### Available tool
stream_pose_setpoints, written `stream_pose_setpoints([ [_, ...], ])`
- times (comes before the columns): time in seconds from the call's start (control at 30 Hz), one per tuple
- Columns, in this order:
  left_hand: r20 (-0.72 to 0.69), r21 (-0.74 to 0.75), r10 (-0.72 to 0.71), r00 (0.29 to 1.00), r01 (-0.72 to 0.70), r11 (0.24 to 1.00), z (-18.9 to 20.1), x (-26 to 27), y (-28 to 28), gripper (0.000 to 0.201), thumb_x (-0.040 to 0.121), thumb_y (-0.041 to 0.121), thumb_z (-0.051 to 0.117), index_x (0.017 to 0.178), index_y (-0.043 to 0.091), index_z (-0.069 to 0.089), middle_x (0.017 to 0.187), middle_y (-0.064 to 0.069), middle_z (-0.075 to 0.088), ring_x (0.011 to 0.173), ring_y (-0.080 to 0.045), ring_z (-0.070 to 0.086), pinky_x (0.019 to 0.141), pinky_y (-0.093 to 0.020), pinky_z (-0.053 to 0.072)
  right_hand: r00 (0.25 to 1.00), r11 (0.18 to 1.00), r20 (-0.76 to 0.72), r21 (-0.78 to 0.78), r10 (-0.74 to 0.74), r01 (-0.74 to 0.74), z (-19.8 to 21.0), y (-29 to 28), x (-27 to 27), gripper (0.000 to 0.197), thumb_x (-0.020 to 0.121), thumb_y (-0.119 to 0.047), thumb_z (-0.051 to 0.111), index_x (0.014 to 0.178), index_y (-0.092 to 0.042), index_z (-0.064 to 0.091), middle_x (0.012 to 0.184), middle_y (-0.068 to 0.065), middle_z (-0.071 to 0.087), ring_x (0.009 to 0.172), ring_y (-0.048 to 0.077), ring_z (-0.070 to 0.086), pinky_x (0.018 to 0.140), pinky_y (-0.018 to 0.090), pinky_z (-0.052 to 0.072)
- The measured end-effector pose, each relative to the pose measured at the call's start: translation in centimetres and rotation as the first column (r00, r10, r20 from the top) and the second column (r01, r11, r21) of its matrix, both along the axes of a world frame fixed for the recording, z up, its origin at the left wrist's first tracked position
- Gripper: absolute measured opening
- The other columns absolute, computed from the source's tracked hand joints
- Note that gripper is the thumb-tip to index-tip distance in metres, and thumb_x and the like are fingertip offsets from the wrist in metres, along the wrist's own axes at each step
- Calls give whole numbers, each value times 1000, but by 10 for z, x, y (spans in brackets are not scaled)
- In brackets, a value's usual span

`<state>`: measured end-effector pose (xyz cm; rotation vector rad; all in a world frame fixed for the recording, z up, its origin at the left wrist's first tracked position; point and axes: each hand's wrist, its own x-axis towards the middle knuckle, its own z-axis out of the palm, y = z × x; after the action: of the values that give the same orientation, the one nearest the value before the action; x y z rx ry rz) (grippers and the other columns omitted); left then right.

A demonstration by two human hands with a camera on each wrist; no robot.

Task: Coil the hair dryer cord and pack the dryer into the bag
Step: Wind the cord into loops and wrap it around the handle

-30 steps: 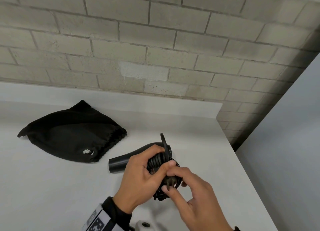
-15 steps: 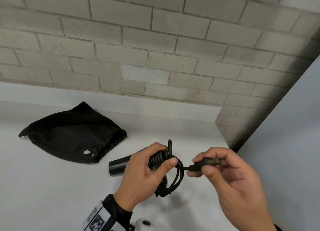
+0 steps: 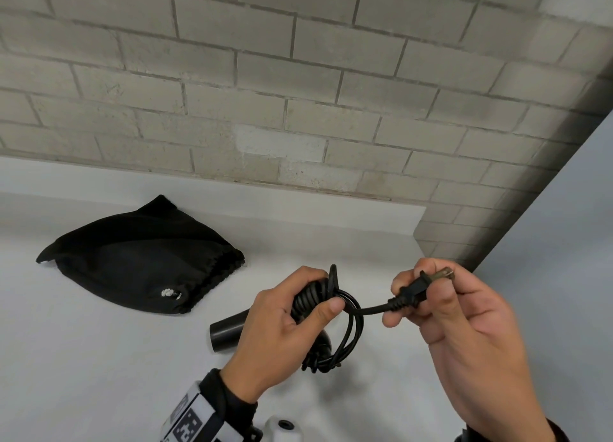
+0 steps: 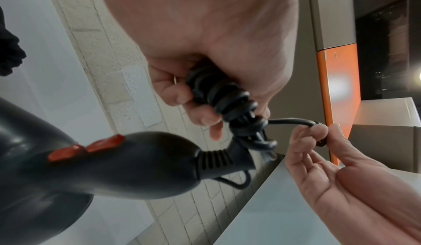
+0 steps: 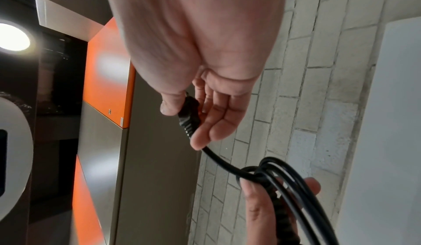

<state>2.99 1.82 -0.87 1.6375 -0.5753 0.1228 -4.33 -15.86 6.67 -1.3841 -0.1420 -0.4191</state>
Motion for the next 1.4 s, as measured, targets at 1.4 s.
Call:
stream_pose_setpoints([
  [1.4, 133, 207, -114, 984, 85, 975, 8, -8, 3, 47, 78, 67, 69, 121, 49, 63, 96, 14, 73, 81, -19, 70, 77, -40, 56, 929, 865, -370, 462, -15, 198, 15, -8, 53, 24, 92, -32, 61, 77, -13, 58, 71, 5, 54, 44, 5, 52, 49, 19, 52],
])
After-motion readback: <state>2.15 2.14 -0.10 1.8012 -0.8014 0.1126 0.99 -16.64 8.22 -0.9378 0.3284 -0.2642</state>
